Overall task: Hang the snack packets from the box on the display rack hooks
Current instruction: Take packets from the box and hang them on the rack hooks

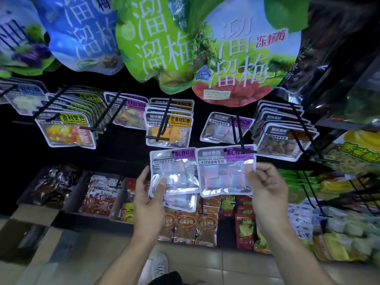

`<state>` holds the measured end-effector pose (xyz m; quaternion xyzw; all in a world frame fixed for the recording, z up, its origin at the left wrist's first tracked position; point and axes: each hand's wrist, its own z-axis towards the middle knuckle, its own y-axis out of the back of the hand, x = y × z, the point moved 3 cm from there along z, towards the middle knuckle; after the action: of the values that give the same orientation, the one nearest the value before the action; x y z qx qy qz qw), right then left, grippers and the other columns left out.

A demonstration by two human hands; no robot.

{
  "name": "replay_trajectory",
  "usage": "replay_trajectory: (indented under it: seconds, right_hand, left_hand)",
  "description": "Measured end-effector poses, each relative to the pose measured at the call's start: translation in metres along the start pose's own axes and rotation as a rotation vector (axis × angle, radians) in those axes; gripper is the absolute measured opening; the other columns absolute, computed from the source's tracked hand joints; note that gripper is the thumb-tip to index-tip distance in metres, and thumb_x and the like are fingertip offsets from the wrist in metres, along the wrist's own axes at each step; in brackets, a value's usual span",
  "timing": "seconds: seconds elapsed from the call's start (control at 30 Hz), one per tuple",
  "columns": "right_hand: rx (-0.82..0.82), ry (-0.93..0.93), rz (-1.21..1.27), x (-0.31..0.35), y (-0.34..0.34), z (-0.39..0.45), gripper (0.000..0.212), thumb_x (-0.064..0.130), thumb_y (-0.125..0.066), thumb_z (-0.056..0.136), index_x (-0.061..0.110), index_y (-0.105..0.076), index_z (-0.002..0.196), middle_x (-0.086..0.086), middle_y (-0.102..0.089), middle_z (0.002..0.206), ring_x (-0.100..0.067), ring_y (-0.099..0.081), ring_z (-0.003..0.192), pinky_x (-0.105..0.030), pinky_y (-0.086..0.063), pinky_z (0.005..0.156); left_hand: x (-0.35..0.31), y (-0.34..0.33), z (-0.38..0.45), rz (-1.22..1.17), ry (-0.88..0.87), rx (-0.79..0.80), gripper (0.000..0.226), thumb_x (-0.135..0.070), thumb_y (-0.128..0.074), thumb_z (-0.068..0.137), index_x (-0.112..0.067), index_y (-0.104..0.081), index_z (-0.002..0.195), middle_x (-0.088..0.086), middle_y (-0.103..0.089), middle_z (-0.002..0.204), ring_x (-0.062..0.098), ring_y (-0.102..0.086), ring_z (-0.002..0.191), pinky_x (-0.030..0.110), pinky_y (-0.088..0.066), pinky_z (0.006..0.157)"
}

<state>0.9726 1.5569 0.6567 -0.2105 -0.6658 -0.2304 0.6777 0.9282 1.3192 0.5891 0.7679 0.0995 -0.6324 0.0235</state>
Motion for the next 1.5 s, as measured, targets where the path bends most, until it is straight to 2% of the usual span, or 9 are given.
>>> replay_trajectory:
  seconds: [0.23, 0.4, 0.63, 0.83, 1.0, 1.13, 1.3, 1.4, 1.5]
  right_hand:
    - [-0.141, 0.015, 0.051, -0.001, 0.010, 0.009, 0.012, 0.017, -0.067, 0.097, 0.020, -0.060, 0.087, 0.015, -0.064, 0.065, -0.004, -0.057, 0.067, -0.023, -0.046, 0.076]
    - [-0.129, 0.004, 0.014, -0.006, 0.009, 0.009, 0.010, 0.016, -0.067, 0.097, 0.016, -0.063, 0.088, 0.014, -0.067, 0.067, -0.003, -0.059, 0.067, -0.020, -0.048, 0.074]
    - [-0.147, 0.002, -0.003, -0.005, 0.006, 0.011, 0.009, 0.019, -0.069, 0.096, 0.018, -0.064, 0.089, 0.013, -0.067, 0.066, -0.003, -0.059, 0.065, -0.022, -0.049, 0.075]
    - [-0.205, 0.034, 0.029, -0.007, 0.005, 0.010, 0.014, 0.021, -0.069, 0.096, 0.023, -0.060, 0.086, 0.004, -0.058, 0.065, -0.015, -0.050, 0.066, -0.018, -0.046, 0.068]
    - [-0.212, 0.041, 0.032, -0.008, 0.008, 0.009, 0.014, 0.019, -0.069, 0.095, 0.025, -0.061, 0.087, 0.015, -0.066, 0.064, -0.002, -0.058, 0.065, -0.014, -0.049, 0.071]
    - [-0.210, 0.041, 0.029, -0.008, 0.007, 0.010, 0.013, 0.016, -0.069, 0.096, 0.023, -0.061, 0.087, 0.015, -0.067, 0.064, 0.000, -0.061, 0.065, -0.009, -0.049, 0.071]
    - [-0.224, 0.021, 0.007, -0.011, 0.000, 0.026, 0.012, 0.017, -0.069, 0.097, 0.023, -0.062, 0.089, 0.001, -0.062, 0.069, -0.006, -0.058, 0.064, -0.020, -0.052, 0.080]
    - [-0.226, -0.021, -0.010, -0.015, -0.010, 0.053, 0.012, 0.019, -0.069, 0.098, 0.023, -0.062, 0.089, 0.004, -0.063, 0.073, 0.000, -0.062, 0.068, -0.032, -0.052, 0.093]
    - [-0.215, -0.067, -0.034, -0.020, -0.020, 0.081, 0.008, 0.021, -0.069, 0.097, 0.016, -0.066, 0.093, 0.019, -0.070, 0.069, 0.007, -0.064, 0.072, -0.031, -0.050, 0.085]
  left_hand:
    - [-0.005, -0.007, -0.005, 0.048, -0.011, 0.031, 0.033, -0.026, -0.064, 0.099, -0.052, -0.055, 0.117, -0.012, -0.079, 0.096, 0.010, -0.037, 0.040, 0.031, -0.047, 0.049]
    - [-0.006, -0.010, -0.007, 0.057, 0.000, 0.047, 0.032, -0.029, -0.065, 0.099, -0.057, -0.055, 0.110, -0.025, -0.073, 0.074, 0.022, -0.043, 0.059, 0.054, -0.051, 0.068]
    - [-0.008, -0.009, -0.005, 0.041, 0.011, 0.049, 0.037, -0.024, -0.066, 0.098, -0.057, -0.056, 0.112, -0.021, -0.077, 0.096, 0.026, -0.057, 0.068, 0.071, -0.053, 0.069]
    - [-0.007, -0.005, -0.004, 0.030, -0.030, 0.049, 0.036, -0.022, -0.066, 0.099, -0.051, -0.057, 0.118, -0.019, -0.073, 0.115, 0.005, -0.072, 0.102, 0.044, -0.061, 0.091]
    - [-0.008, -0.002, -0.003, 0.056, -0.073, 0.054, 0.041, -0.021, -0.065, 0.099, -0.037, -0.054, 0.135, -0.029, -0.070, 0.115, -0.003, -0.067, 0.078, 0.014, -0.057, 0.079]
    - [-0.008, -0.003, -0.002, 0.056, -0.070, 0.062, 0.042, -0.021, -0.066, 0.099, -0.039, -0.054, 0.135, -0.022, -0.066, 0.128, -0.002, -0.065, 0.114, 0.022, -0.053, 0.100]
    - [-0.005, -0.004, 0.000, 0.050, -0.047, 0.102, 0.044, -0.023, -0.065, 0.099, -0.040, -0.053, 0.138, -0.024, -0.075, 0.094, 0.016, -0.055, 0.068, 0.023, -0.057, 0.068]
    - [-0.004, -0.003, 0.003, 0.044, -0.036, 0.092, 0.043, -0.025, -0.066, 0.099, -0.044, -0.053, 0.136, -0.016, -0.076, 0.110, 0.020, -0.059, 0.072, 0.023, -0.059, 0.068]
    - [-0.007, -0.005, 0.004, 0.066, -0.032, 0.085, 0.041, -0.030, -0.066, 0.098, -0.051, -0.053, 0.130, -0.022, -0.075, 0.105, 0.017, -0.058, 0.067, 0.022, -0.059, 0.065]
